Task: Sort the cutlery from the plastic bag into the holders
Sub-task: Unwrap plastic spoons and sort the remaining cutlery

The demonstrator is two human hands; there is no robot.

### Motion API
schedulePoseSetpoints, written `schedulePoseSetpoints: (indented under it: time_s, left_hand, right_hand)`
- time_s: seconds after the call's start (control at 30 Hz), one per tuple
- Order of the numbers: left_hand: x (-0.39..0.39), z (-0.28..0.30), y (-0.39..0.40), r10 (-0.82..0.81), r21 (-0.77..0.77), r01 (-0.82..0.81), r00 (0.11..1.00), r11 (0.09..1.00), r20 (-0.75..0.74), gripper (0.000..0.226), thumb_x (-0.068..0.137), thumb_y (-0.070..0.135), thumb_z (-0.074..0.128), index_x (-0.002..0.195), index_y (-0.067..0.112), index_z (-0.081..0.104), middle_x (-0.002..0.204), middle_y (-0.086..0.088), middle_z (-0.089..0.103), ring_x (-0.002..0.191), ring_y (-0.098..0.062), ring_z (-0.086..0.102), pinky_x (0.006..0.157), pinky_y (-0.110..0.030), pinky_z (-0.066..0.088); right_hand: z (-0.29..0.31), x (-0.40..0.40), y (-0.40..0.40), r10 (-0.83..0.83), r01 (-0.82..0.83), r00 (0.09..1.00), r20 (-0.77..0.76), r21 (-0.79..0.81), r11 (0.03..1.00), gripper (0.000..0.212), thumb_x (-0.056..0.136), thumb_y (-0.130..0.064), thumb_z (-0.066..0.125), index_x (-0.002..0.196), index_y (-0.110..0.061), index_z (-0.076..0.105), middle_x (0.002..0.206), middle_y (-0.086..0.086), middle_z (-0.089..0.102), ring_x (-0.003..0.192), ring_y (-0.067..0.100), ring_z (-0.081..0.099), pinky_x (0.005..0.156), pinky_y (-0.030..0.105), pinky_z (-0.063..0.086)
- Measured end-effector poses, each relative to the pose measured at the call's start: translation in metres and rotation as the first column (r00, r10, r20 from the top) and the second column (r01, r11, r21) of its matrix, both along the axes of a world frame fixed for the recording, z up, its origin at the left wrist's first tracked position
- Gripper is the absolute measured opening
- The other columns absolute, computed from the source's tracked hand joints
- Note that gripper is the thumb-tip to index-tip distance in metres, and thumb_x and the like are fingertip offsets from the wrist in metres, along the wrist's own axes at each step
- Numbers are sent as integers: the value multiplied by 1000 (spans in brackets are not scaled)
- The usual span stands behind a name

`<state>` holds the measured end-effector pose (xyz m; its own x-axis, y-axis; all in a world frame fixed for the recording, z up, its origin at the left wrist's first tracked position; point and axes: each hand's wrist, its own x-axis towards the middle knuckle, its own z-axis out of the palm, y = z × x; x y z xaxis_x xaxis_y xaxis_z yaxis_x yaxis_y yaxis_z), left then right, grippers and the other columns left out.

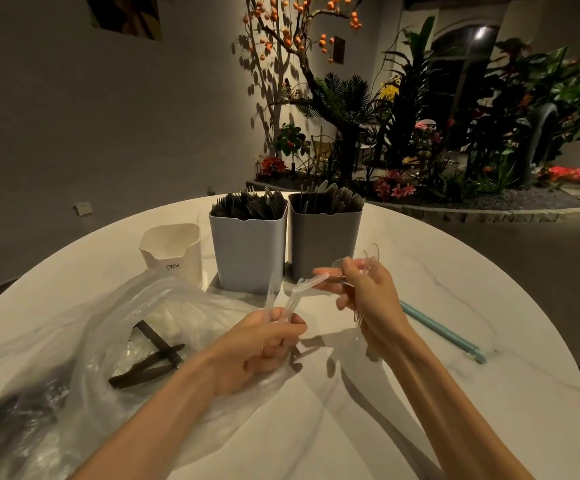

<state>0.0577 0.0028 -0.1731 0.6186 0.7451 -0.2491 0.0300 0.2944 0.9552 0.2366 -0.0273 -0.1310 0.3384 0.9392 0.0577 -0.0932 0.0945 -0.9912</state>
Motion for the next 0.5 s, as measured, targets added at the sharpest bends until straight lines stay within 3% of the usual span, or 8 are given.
schedulePoseSetpoints:
  time_s: [0.1, 0.17, 0.23, 0.3, 0.4, 0.43, 0.5]
  left_hand:
    - [-4, 2, 2, 8, -159, 11, 993, 987, 115, 18, 93, 6, 58, 110, 9, 53, 69, -1, 46, 55, -8, 26, 35, -17, 16]
    - [-6, 1, 4, 25, -255, 30, 978, 967, 209, 17, 92, 5, 54, 108, 10, 50, 72, -3, 45, 54, -9, 27, 34, -18, 14]
    - [-6, -1, 6, 50, -292, 22, 970, 956, 237, 11, 94, 6, 52, 105, 9, 51, 74, -5, 46, 54, -9, 31, 32, -16, 18]
    - [-6, -2, 6, 42, -257, 14, 977, 966, 210, 10, 98, 8, 52, 108, 6, 54, 76, -7, 51, 53, -9, 35, 30, -15, 21]
    - [-10, 0, 4, -52, -204, 86, 985, 975, 167, 21, 99, 11, 54, 119, 4, 58, 79, -9, 53, 49, -8, 32, 30, -15, 25]
    - [-12, 2, 3, -108, -203, 139, 982, 969, 156, 20, 99, 13, 56, 118, 6, 58, 78, -8, 50, 47, -7, 29, 30, -15, 23]
    - [-13, 6, 1, -210, -203, 238, 966, 950, 152, 9, 98, 15, 59, 107, 12, 59, 75, -5, 44, 45, -5, 24, 31, -14, 18]
  right_hand:
    - [1, 1, -2, 154, -166, 957, -246, -27, 986, 16, 108, -10, 41, 100, 0, 52, 77, 15, 69, 80, 30, 77, 61, 28, 61]
    - [0, 0, -3, 170, -202, 926, -336, -60, 978, 11, 107, -8, 44, 103, -1, 52, 79, 15, 58, 70, 27, 75, 57, 29, 60]
    - [-1, 1, -3, 148, -199, 914, -378, -99, 975, 12, 106, -13, 47, 112, -4, 52, 76, 10, 53, 53, 14, 61, 46, 20, 51]
    - [-1, 2, -2, 143, -204, 922, -361, -137, 969, 22, 106, -21, 49, 121, -6, 53, 69, 4, 48, 49, 7, 41, 40, 14, 34]
    - [-1, 1, 1, 150, -159, 986, -66, -162, 974, 36, 95, -55, 57, 111, -23, 65, 61, -7, 40, 54, 4, 32, 45, 17, 28]
    - [-2, -2, 0, 137, -120, 984, 113, -145, 982, 42, 85, -68, 61, 103, -30, 69, 65, -11, 44, 58, 2, 37, 50, 18, 34]
    - [-8, -7, 1, 54, -31, 896, 441, -59, 998, 56, 67, -83, 64, 91, -33, 71, 81, -14, 60, 75, 2, 56, 68, 23, 51]
